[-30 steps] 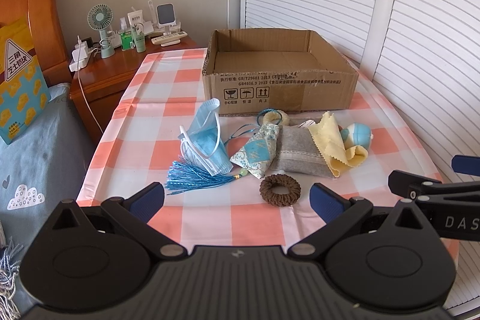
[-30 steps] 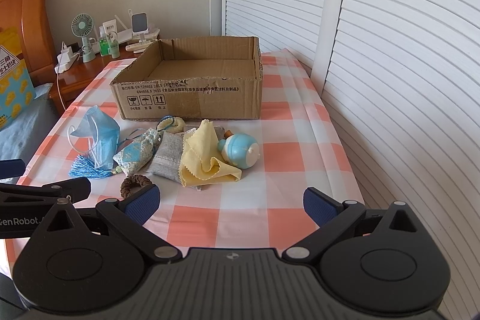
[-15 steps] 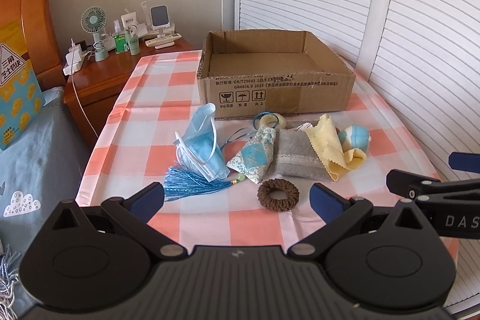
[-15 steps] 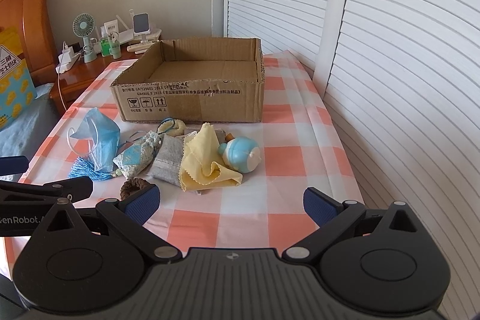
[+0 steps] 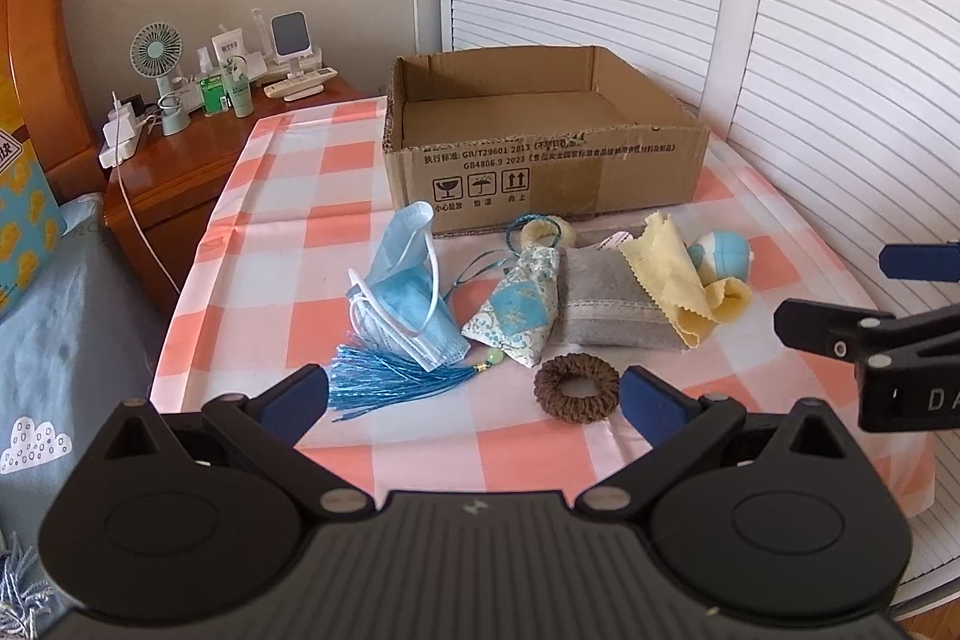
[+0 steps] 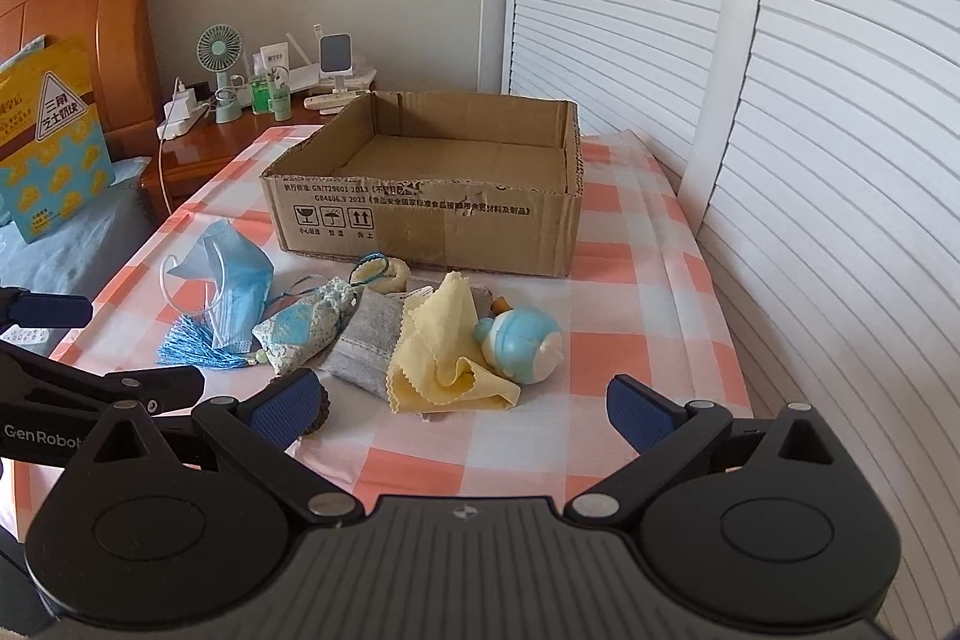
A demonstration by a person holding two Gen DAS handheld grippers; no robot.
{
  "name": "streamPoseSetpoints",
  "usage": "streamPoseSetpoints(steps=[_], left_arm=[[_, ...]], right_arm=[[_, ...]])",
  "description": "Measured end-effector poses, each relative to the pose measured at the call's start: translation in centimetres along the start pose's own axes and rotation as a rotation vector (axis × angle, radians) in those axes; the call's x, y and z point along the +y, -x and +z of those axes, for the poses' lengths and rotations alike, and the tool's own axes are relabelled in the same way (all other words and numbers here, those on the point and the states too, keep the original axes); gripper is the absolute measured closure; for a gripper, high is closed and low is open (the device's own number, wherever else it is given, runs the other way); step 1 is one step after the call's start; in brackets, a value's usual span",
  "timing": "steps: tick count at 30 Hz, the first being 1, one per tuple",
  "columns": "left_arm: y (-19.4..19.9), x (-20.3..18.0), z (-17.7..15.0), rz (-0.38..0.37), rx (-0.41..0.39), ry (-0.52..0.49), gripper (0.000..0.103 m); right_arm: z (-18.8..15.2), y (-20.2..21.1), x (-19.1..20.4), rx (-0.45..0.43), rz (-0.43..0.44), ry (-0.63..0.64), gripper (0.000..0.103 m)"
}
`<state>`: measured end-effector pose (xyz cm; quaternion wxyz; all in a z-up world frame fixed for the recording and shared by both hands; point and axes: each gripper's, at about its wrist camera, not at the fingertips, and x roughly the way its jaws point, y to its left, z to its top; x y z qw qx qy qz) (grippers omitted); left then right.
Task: Organize soft objects
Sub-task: 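Grasp the blue face mask with left gripper while right gripper nears hair tie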
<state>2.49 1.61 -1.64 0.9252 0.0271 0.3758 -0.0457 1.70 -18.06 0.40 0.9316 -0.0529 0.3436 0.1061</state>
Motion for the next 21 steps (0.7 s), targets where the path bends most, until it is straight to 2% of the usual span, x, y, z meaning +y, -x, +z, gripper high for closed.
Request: streamPoseSetpoints(steps=[8, 13, 21], left_arm=[[-1.3, 2.1, -0.5, -0.014, 0.011, -0.002, 0.001], [-1.9, 3.8, -0.7, 0.002, 0.013, 0.019, 0.001], [-2.7, 7.1, -0.8, 0.053, 0.022, 0.068, 0.001]], right_arm=[[-0.3, -2.7, 1.4, 0.04, 0.058, 0.101, 0.0], [-0.3, -4.6, 3.3, 0.07, 0.161, 0.141, 0.0], [-1.0, -8.0, 7.0, 0.156, 0.272, 0.234, 0.0]])
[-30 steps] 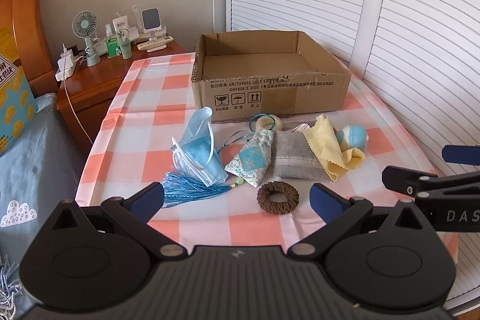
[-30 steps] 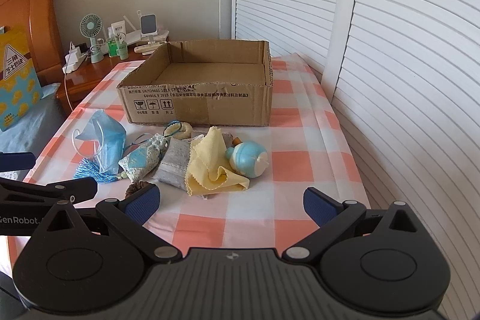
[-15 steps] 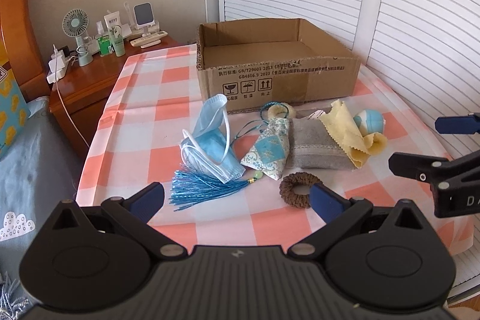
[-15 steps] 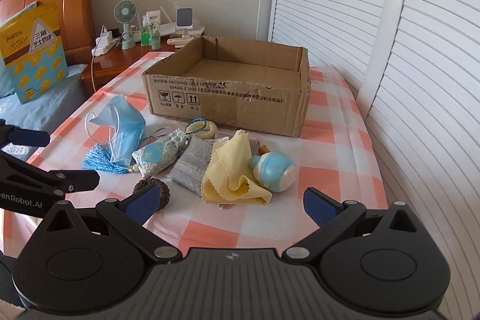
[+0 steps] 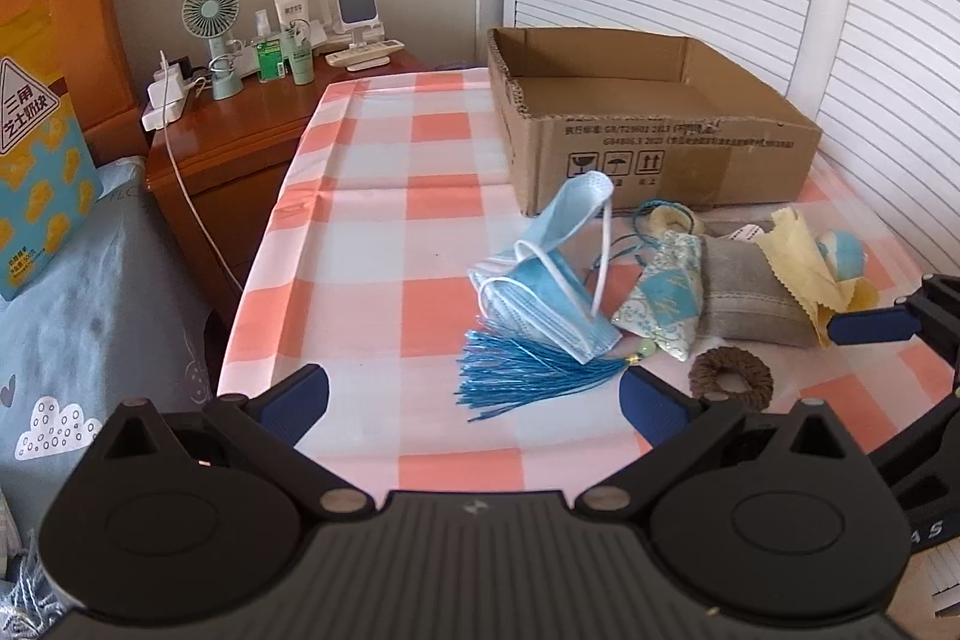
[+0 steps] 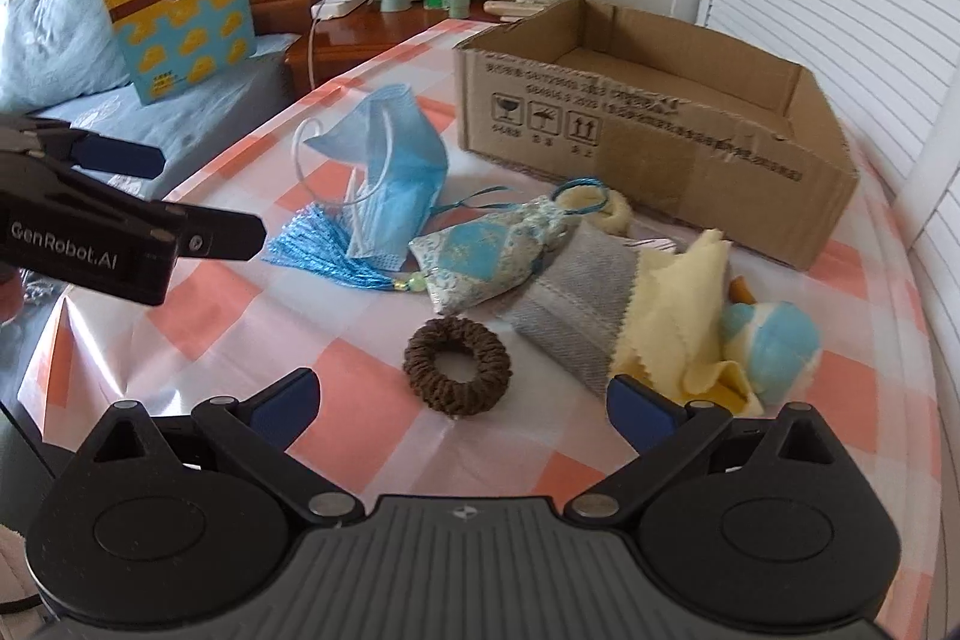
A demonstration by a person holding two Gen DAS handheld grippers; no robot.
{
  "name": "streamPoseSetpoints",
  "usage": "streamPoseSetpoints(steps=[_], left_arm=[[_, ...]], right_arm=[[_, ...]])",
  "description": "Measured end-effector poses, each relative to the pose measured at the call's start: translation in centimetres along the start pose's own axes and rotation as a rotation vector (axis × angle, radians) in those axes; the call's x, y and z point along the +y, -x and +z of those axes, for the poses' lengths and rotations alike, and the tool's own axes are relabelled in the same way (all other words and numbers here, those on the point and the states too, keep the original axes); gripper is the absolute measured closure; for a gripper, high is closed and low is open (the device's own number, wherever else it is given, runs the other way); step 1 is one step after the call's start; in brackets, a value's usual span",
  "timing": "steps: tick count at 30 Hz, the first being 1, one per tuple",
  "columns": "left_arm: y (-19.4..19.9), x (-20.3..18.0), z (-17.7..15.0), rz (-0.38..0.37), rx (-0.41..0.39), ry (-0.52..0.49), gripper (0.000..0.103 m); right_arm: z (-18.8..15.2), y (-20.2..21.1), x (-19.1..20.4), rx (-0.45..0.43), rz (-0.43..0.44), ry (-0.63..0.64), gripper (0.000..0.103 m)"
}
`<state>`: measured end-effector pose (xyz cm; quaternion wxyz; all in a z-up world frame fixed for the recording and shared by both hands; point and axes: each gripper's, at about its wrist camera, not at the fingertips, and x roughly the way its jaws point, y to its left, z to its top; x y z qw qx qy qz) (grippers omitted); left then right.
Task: Organize soft objects
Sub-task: 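Grasp the blue face mask with left gripper while right gripper nears hair tie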
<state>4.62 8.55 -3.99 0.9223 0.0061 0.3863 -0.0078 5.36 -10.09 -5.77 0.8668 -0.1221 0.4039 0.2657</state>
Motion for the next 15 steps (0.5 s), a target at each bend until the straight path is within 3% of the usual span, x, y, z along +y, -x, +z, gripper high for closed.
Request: streamPoseSetpoints(steps=[6, 15], left_arm=[[-0.7, 0.5, 0.1, -0.015, 0.012, -0.002, 0.001], [-1.0, -0.5, 4.4, -0.043, -0.076, -0.087, 0.001]], right_arm=[[-0.1, -2.6, 1.4, 0.073, 0.018, 0.052, 0.0], [-0.6, -2.3, 1.4, 0.041, 0.021, 0.071, 0.0]])
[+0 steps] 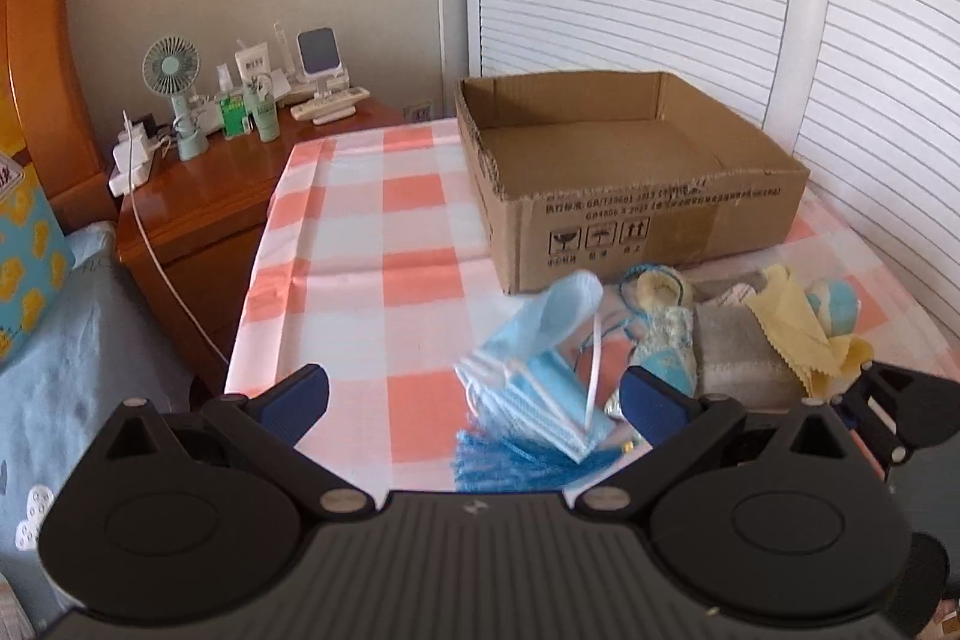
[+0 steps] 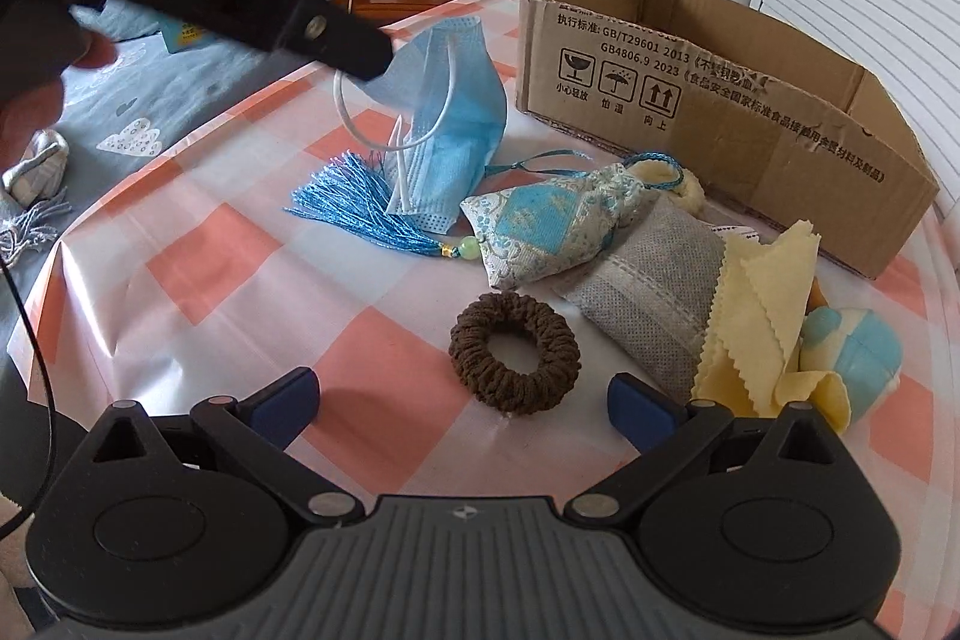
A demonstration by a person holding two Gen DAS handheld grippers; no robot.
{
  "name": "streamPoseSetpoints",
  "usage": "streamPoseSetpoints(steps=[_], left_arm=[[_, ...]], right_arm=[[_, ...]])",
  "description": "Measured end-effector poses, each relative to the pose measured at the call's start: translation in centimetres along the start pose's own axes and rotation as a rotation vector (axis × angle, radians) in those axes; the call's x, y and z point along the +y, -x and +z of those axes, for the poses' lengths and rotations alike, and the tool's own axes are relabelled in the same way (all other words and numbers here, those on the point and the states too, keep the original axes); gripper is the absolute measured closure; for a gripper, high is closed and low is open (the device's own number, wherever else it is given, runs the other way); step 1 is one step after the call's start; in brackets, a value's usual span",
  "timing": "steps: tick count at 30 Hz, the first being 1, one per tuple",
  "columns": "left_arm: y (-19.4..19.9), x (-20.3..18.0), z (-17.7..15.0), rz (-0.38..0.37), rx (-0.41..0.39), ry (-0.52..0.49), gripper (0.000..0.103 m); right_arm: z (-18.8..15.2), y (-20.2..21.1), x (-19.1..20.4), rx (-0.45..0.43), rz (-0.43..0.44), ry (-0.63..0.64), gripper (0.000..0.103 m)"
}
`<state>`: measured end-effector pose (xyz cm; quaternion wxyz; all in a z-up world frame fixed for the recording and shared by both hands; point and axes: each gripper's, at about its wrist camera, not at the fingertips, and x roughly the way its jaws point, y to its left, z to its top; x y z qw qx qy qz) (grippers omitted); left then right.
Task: Organize soft objects
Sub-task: 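Grasp the blue face mask with left gripper while right gripper nears hair tie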
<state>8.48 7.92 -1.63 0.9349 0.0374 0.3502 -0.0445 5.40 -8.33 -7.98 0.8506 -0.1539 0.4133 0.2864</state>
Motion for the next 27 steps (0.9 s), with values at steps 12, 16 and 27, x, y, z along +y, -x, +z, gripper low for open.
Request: streamPoseSetpoints(steps=[12, 16, 27], left_arm=[[-5.1, -1.9, 2.9, -0.039, 0.036, -0.045, 0.001], [-4.5, -2.3, 2.3, -0.071, 0.026, -0.078, 0.001], [-4.4, -3.0, -0.7, -0.07, 0.035, -0.203, 0.001]], right_arm=[[-0.4, 0.3, -0.3, -0.036, 0.012, 0.015, 0.0], [-0.5, 0.5, -0.2, -0.046, 0.018, 0.02, 0.0], [-0.6, 0.7, -0.2, -0.064, 0.025, 0.025, 0.0]])
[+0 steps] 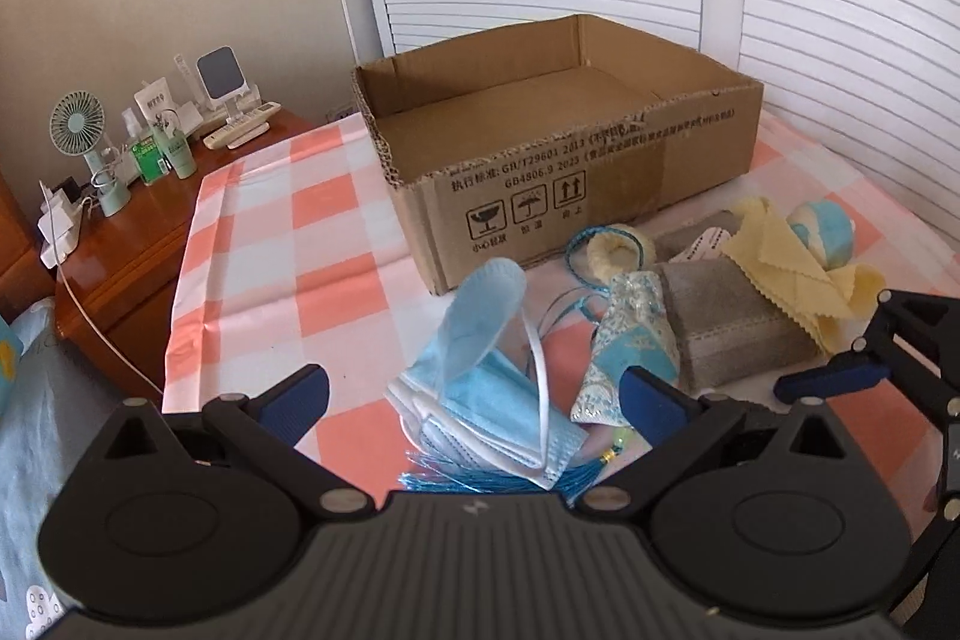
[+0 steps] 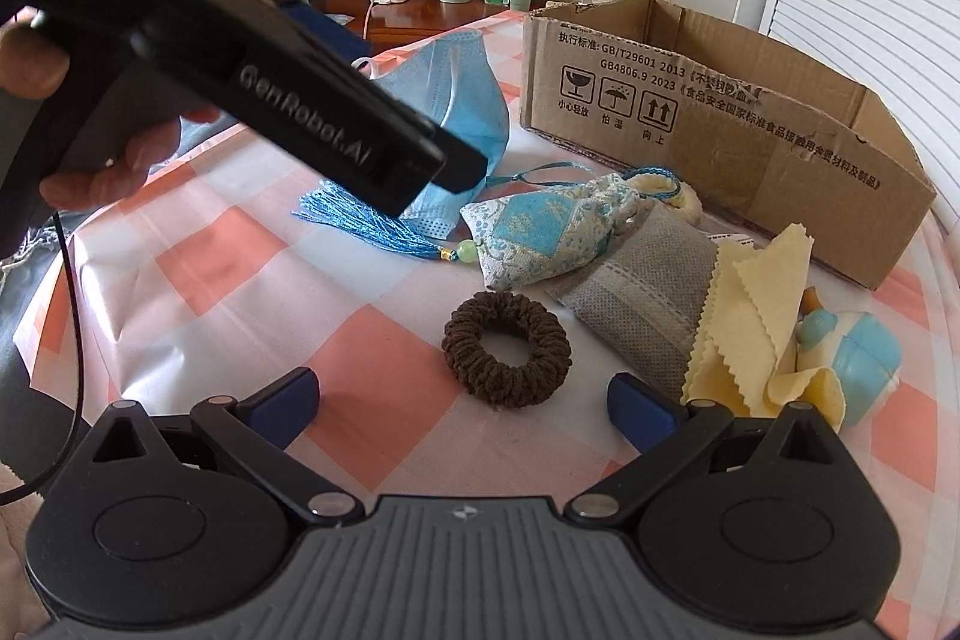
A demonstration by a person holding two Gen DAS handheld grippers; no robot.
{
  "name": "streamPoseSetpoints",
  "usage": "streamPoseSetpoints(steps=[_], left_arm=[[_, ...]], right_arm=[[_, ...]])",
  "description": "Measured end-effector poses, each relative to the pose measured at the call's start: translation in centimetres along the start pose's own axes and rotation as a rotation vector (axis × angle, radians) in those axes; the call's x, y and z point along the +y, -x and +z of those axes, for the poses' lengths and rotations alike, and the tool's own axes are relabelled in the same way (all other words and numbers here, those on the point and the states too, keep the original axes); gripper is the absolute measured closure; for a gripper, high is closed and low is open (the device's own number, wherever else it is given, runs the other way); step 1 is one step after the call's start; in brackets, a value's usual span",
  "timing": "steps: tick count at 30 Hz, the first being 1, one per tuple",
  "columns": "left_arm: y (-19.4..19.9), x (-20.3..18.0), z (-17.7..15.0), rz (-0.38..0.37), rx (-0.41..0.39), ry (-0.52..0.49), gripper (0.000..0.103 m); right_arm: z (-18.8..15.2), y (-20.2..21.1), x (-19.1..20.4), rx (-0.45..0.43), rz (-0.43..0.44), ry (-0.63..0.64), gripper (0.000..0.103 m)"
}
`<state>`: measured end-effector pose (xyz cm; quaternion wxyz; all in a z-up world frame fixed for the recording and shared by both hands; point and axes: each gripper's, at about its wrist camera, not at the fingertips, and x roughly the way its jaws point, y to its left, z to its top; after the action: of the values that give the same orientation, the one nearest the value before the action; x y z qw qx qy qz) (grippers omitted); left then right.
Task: Organize soft objects
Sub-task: 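Grasp the blue face mask with left gripper while right gripper nears hair tie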
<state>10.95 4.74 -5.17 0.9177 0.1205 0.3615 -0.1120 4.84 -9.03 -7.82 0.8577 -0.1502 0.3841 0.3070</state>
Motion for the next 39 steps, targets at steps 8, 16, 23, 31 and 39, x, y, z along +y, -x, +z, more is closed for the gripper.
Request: streamPoseSetpoints(steps=[8, 16, 23, 31, 39], left_arm=[[-0.5, -1.6, -2.0, 0.049, -0.005, -0.14, 0.001], [-1.6, -0.5, -3.7, -0.016, -0.002, -0.008, 0.0], [-2.1, 1.5, -4.2, -0.089, 0.041, 0.132, 0.0], [1.2, 1.9, -2.8, -0.117, -0.048, 0.104, 0.001], [0.7, 2.9, 1.3, -0.073, -0.126, 0.186, 0.013]], right_arm=[[0.0, 0.1, 0.1, -0.002, -0.002, -0.003, 0.0], [-0.1, 0.1, 0.0, -0.001, -0.008, -0.009, 0.0], [-0.1, 0.1, 0.1, -0.001, -0.014, -0.015, 0.0], [-0.1, 0.1, 0.1, -0.001, -0.019, -0.019, 0.0], [-0.1, 0.1, 0.2, 0.0, -0.025, -0.023, 0.0]])
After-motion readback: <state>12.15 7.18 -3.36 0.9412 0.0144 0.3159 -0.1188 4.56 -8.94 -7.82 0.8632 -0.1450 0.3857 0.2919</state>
